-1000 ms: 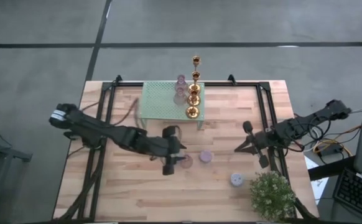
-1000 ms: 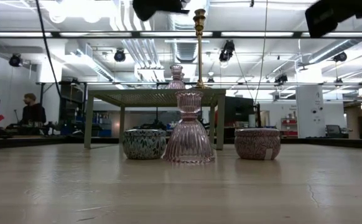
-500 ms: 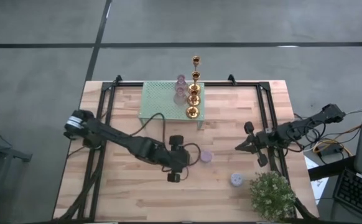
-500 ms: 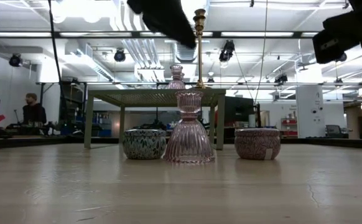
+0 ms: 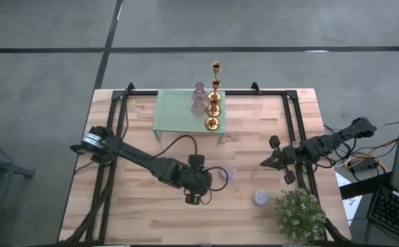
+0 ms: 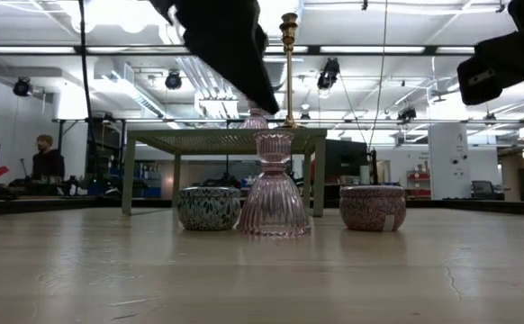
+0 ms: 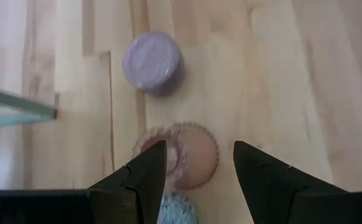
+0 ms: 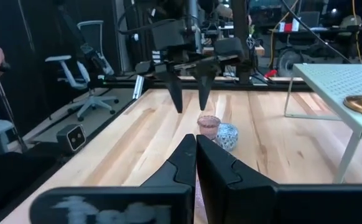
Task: Pick & Place candle stick holders
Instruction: Put the purple candle holder on the shelf aligned with the purple candle holders
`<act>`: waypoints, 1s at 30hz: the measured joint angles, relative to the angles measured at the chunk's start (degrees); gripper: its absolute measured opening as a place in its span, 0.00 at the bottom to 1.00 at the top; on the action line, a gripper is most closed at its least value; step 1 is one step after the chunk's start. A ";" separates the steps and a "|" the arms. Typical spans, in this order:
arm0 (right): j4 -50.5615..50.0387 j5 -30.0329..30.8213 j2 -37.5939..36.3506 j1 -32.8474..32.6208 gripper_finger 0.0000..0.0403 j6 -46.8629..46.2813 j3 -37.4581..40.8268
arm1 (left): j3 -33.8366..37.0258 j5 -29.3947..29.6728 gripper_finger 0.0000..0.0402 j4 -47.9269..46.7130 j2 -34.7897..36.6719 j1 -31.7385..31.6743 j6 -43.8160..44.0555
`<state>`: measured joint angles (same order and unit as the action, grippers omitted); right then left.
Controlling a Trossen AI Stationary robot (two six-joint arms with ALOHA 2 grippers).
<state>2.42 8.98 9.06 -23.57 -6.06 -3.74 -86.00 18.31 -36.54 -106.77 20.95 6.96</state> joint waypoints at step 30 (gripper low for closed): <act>0.15 6.13 -1.74 -0.04 0.02 3.28 3.14 | 1.81 5.36 0.24 1.43 -3.70 -0.55 -0.44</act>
<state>2.57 15.11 7.32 -23.62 -2.78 -0.60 -84.18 23.67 -35.11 -110.46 20.40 6.52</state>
